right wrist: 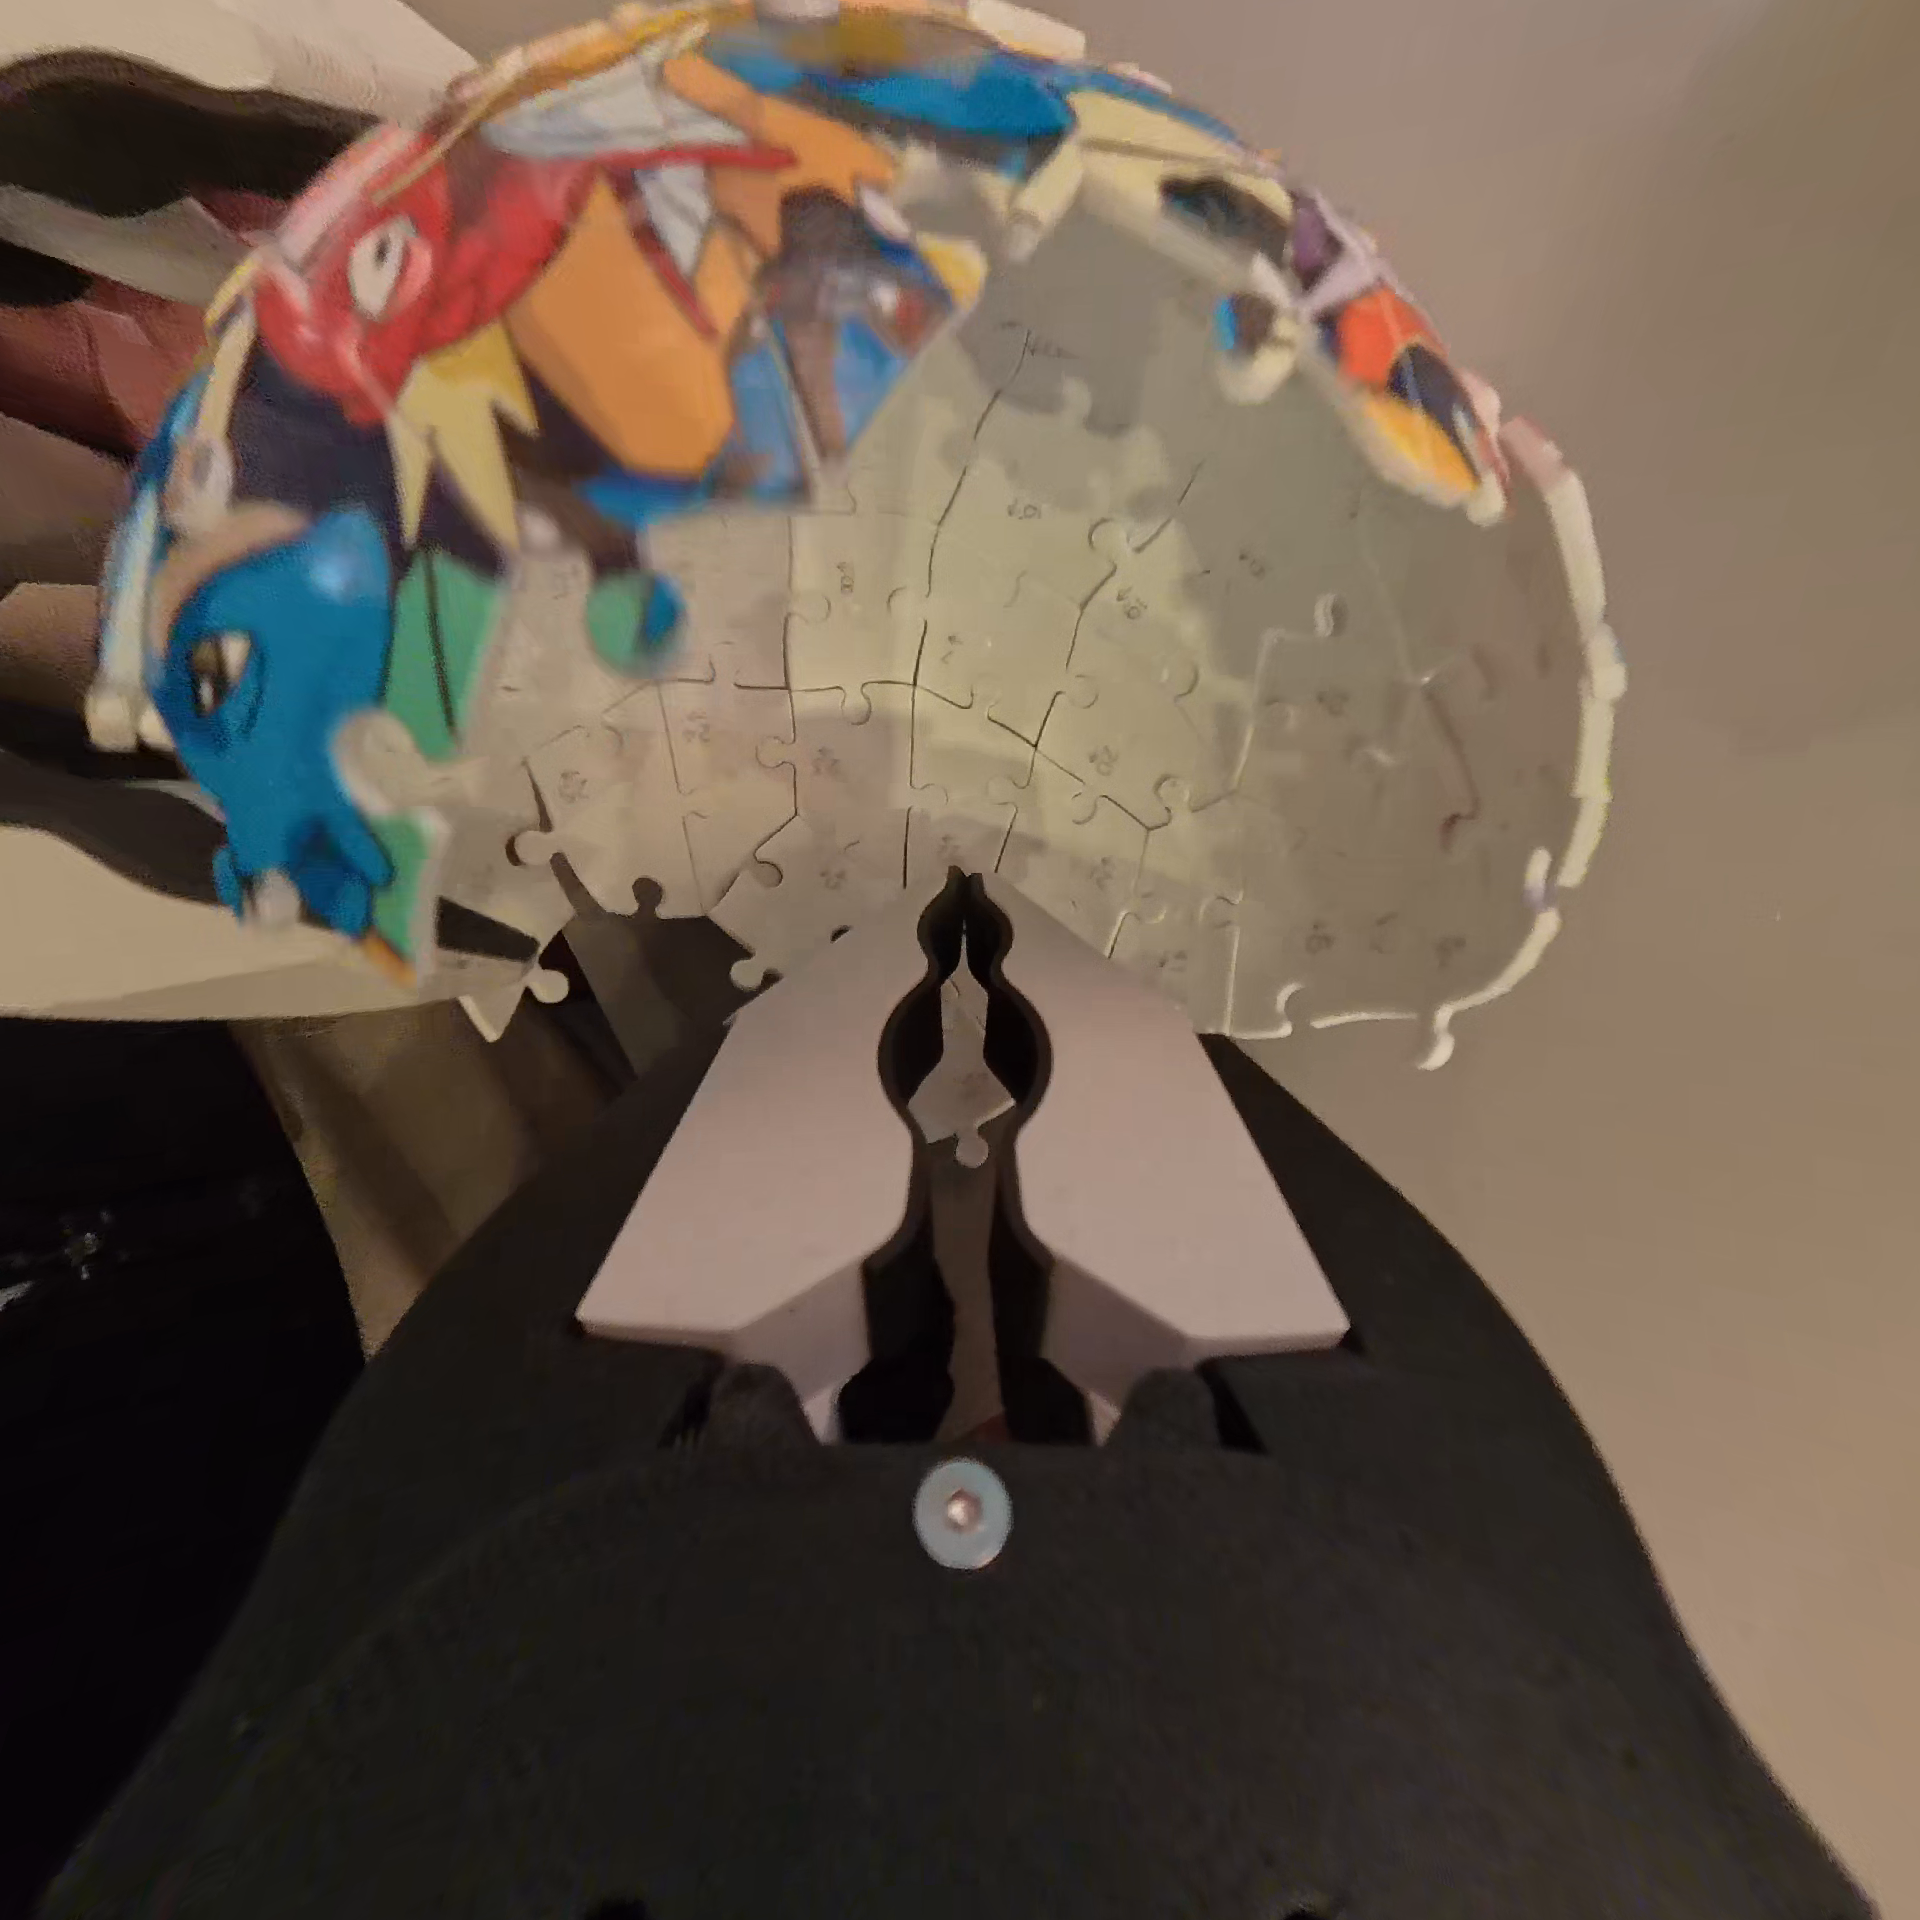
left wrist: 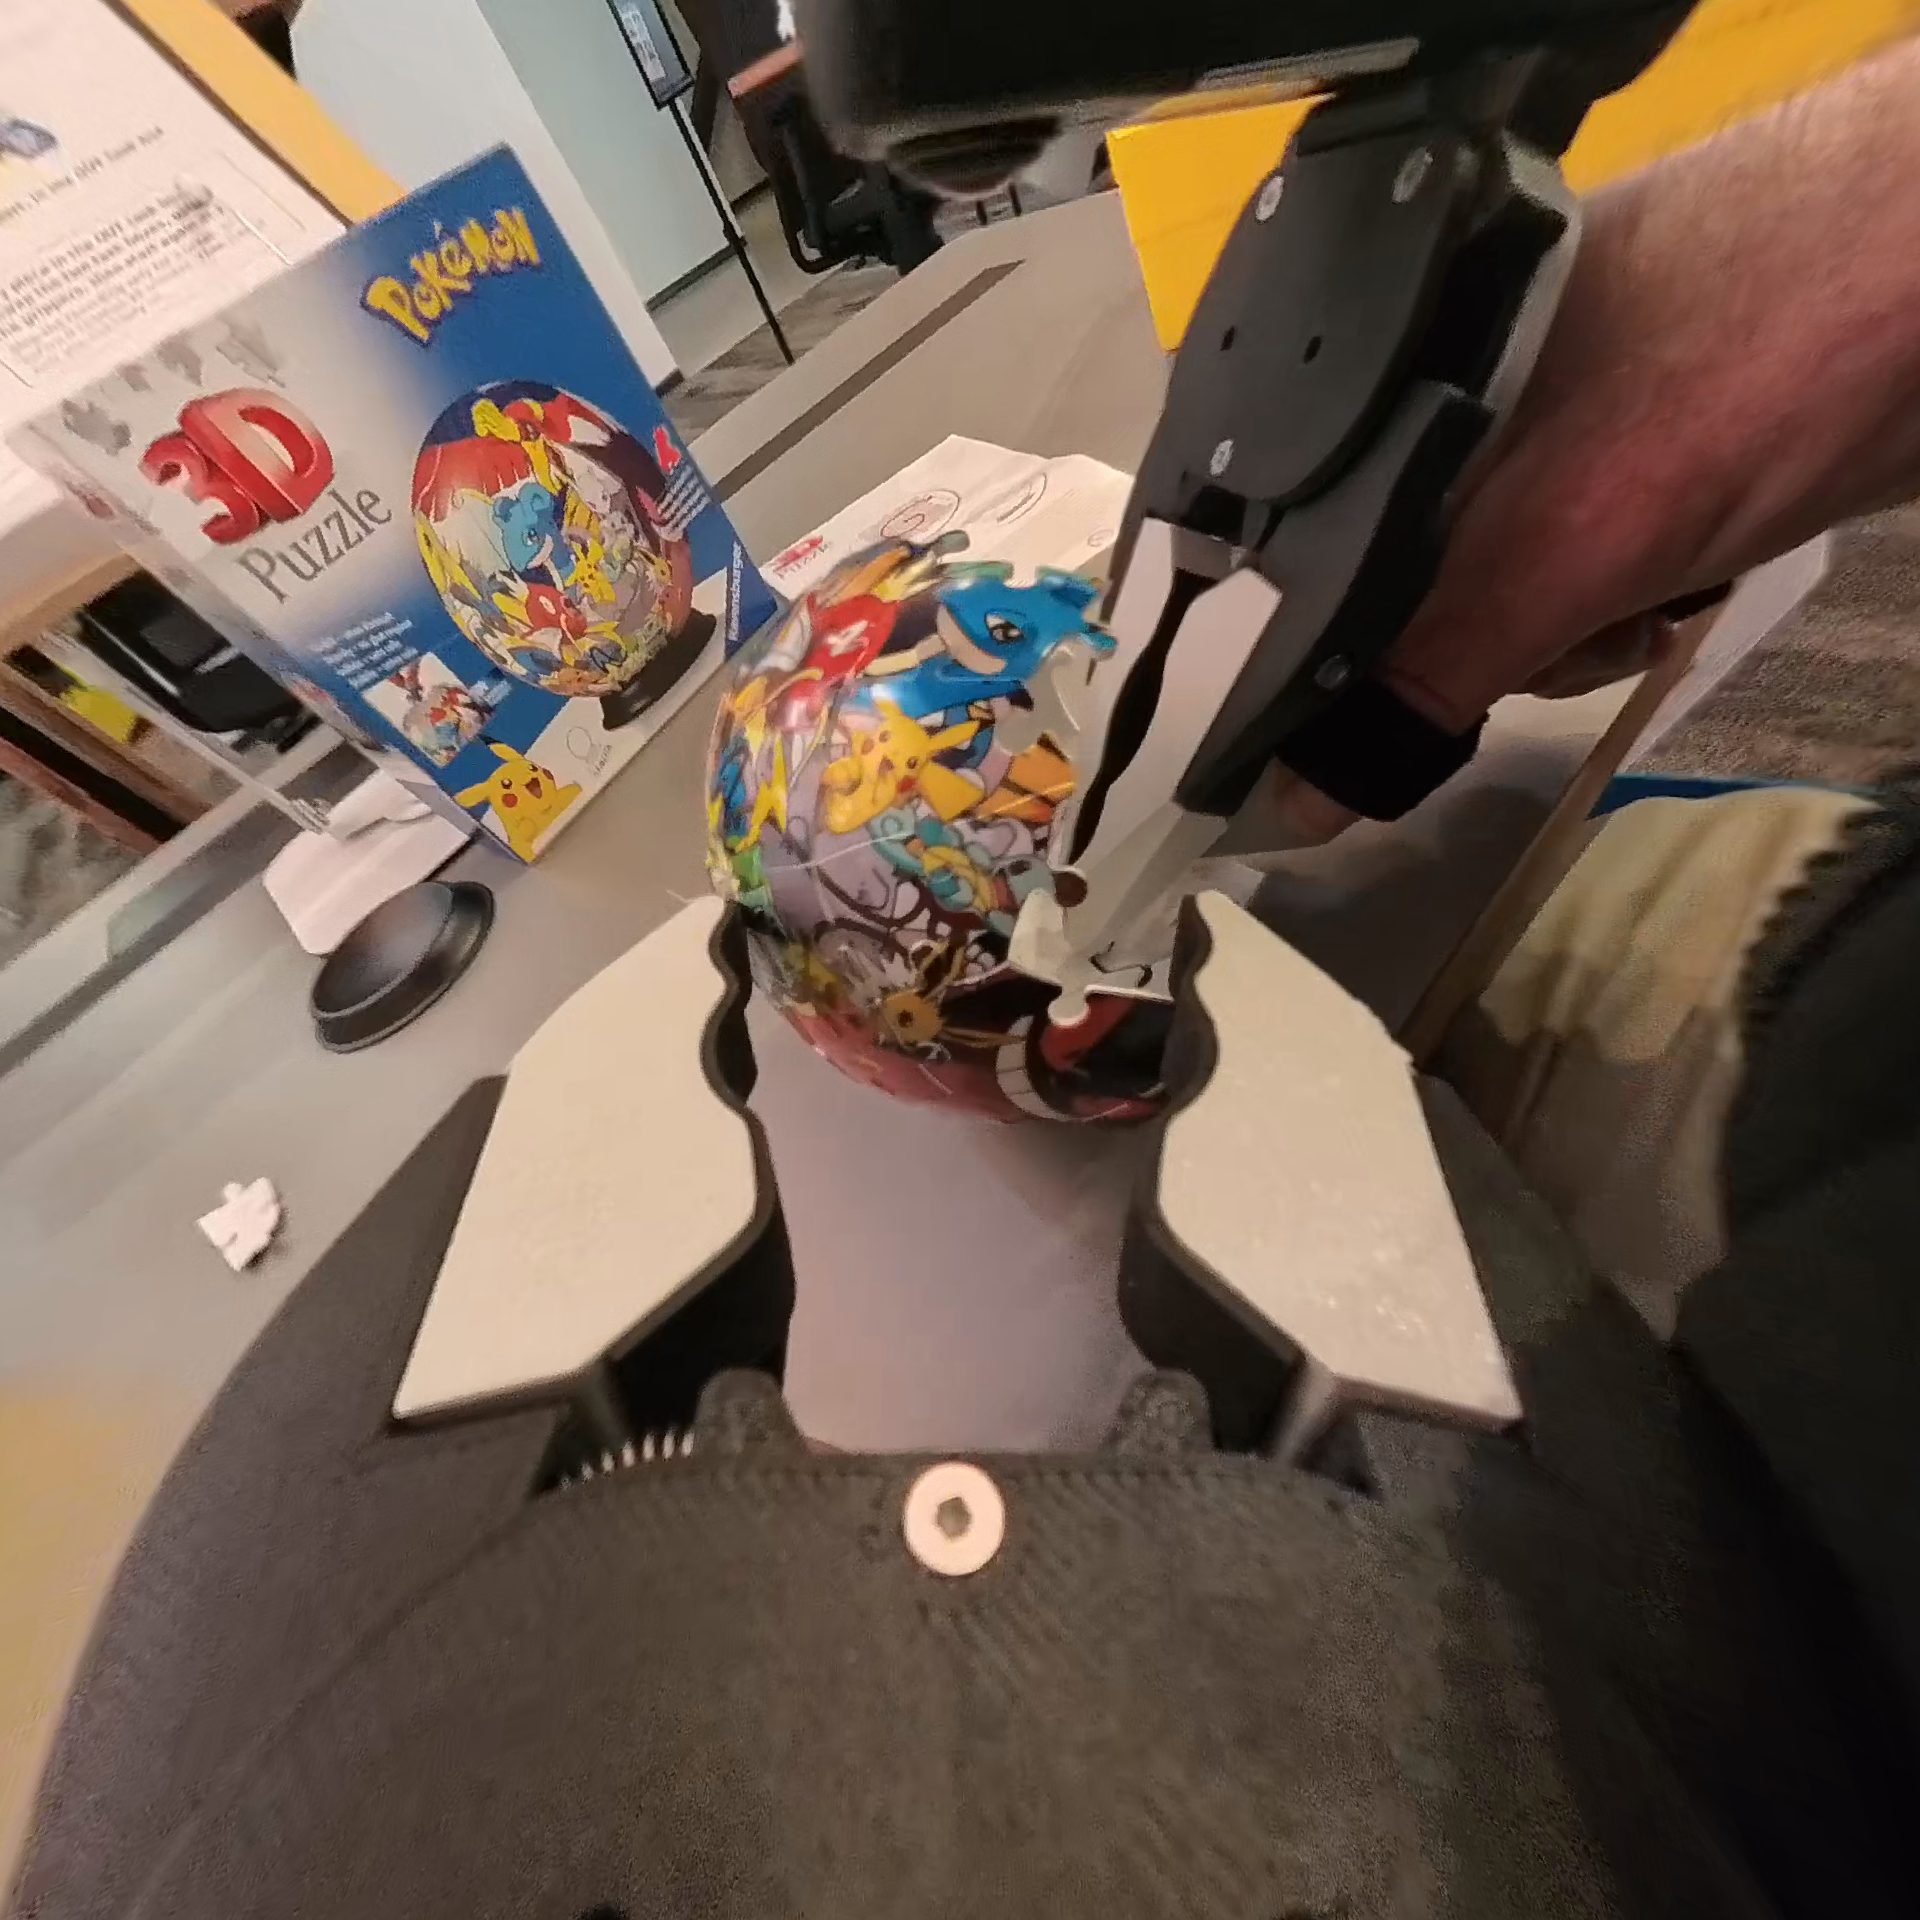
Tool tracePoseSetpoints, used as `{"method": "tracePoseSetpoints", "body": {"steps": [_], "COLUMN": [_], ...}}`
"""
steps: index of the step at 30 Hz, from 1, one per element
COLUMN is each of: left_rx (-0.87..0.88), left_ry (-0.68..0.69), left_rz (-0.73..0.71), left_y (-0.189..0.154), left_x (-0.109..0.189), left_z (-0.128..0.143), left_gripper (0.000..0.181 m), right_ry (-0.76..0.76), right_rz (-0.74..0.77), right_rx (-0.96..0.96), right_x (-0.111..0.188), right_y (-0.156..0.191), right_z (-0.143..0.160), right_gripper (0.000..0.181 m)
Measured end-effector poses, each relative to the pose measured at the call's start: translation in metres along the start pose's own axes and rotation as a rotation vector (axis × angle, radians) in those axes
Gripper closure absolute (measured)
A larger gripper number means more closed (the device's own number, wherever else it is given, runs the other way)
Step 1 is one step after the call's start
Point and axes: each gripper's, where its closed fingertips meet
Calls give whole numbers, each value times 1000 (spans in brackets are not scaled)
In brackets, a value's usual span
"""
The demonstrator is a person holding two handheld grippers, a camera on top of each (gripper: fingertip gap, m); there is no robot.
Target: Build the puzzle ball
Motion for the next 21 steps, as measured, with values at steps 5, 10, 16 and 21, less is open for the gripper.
{"method": "tracePoseSetpoints", "body": {"steps": [5,10,16,21], "left_rx": [87,134,328,387], "left_ry": [-45,-40,71,64], "left_rz": [61,161,464,649], "left_y": [8,20,23,25], "left_x": [8,17,18,20], "left_z": [-5,-8,8,4], "left_gripper": [111,109,101,94], "right_ry": [-1,2,4,4], "right_rz": [-14,-1,-4,-3], "right_rx": [12,31,44,47], "right_x": [0,0,0,0], "right_y": [0,0,0,0], "right_z": [0,0,0,1], "right_gripper": [181,181,181,181]}}
Point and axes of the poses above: each gripper's, where its closed fingertips meet, x back along the fingers, z out of its underside, y = z × x across the jaws, and after that the axes turned 1 degree about y, right-handed
